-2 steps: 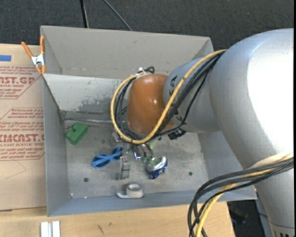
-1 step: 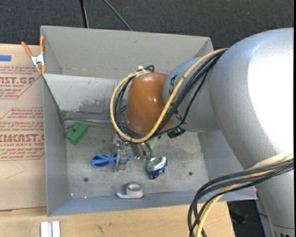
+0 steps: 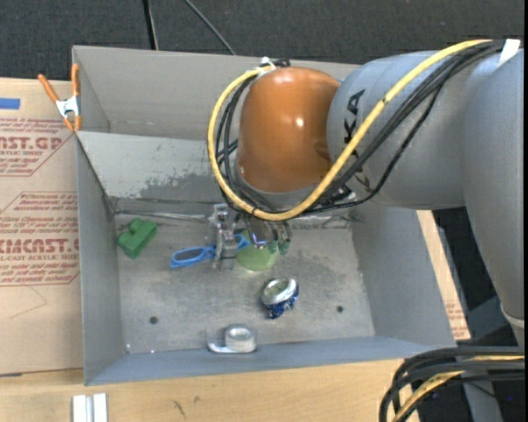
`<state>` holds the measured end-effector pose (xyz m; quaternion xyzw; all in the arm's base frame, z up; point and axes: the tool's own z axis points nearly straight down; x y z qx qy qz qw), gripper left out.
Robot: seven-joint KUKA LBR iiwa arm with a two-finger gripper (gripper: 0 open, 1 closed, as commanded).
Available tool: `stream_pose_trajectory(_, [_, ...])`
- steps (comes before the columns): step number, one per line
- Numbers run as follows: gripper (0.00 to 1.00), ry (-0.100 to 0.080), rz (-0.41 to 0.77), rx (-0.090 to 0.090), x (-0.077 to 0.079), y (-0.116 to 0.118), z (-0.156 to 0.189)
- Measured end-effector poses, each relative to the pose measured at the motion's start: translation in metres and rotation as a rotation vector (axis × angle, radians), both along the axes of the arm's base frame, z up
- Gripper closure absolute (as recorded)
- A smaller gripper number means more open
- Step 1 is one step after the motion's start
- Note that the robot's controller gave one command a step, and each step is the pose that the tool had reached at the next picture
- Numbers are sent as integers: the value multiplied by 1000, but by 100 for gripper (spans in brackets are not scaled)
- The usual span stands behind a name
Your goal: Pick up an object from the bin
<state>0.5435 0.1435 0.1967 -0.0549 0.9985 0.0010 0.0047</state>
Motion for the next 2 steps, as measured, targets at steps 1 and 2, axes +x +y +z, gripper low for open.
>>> stream_pose_trajectory(1, [100,-2,506,-3,44,53,78])
stream_pose_trajectory(2, [100,4,669,-5,45,-2,86])
